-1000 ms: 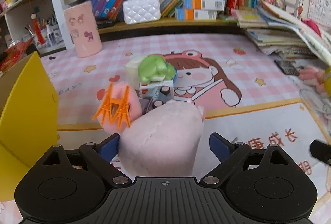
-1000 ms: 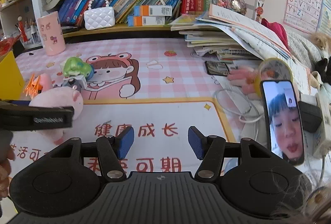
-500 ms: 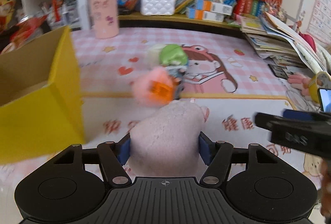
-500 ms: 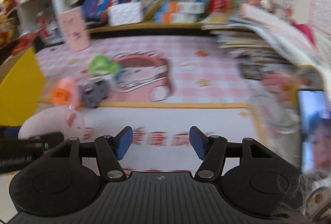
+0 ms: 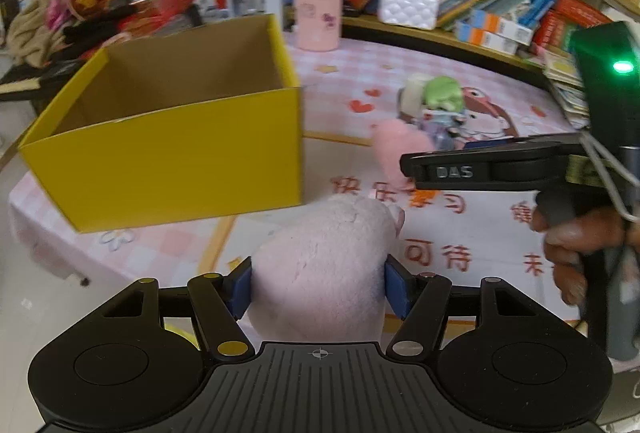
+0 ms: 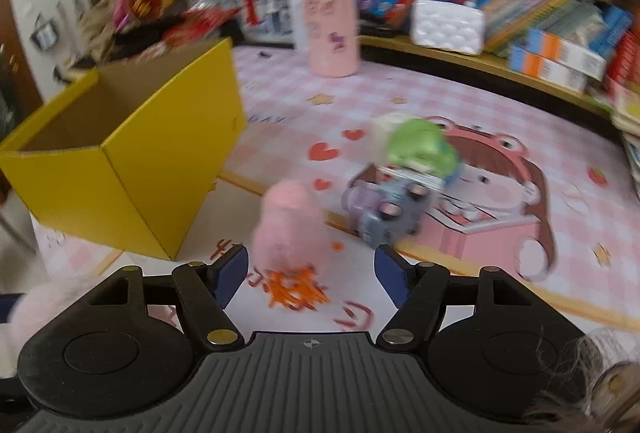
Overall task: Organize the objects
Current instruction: 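Grasp the large pink plush pig with the left tool while the right tool grasps the pink chick plush, then carry the plush pig and chick plush with both tools over the yellow box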
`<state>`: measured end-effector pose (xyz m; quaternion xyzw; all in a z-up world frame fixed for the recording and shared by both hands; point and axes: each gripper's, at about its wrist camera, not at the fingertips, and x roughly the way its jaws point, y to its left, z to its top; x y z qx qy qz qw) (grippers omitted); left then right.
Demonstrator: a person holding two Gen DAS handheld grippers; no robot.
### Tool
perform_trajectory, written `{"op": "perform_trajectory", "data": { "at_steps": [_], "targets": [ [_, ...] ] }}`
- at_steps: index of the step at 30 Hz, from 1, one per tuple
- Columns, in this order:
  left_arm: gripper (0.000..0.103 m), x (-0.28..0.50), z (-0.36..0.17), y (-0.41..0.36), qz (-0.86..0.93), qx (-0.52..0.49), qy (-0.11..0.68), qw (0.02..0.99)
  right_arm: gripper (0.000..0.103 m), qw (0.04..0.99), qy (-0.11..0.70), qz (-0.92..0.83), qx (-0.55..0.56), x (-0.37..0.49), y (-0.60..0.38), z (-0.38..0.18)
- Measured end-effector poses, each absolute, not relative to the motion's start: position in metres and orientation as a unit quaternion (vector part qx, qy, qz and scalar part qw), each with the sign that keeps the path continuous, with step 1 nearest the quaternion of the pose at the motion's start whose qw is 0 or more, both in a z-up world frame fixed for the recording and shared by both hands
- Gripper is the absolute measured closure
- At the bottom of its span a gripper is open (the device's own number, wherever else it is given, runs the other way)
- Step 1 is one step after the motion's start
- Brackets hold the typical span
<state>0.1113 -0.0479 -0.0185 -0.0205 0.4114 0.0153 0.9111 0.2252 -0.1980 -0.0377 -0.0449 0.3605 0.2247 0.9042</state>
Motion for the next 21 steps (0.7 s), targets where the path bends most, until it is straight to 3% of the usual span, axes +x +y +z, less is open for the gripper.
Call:
{"op": "perform_trajectory", "data": {
  "at_steps": [3, 6, 11, 21],
  "targets": [
    [0.039, 0.106, -0.016, -0.041, 0.029, -0.024, 0.407, 0.913, 0.041, 0.9, 0.364, 0.232, -0.063, 0.237, -0.181, -0.046],
    [0.039, 0.104, -0.015, -0.035, 0.04, -0.033, 0.403, 0.914, 0.055, 0.895, 0.378, 0.221, -0.08, 0.25, -0.17, -0.057],
    [0.039, 0.098, -0.014, -0.028, 0.04, -0.045, 0.395, 0.917, 0.057, 0.896, 0.376, 0.211, -0.109, 0.247, -0.165, -0.056],
    [0.039, 0.09, -0.014, 0.002, 0.015, -0.073, 0.374, 0.925, 0.057, 0.923, 0.334, 0.18, -0.066, 0.178, -0.175, -0.009]
  ]
}}
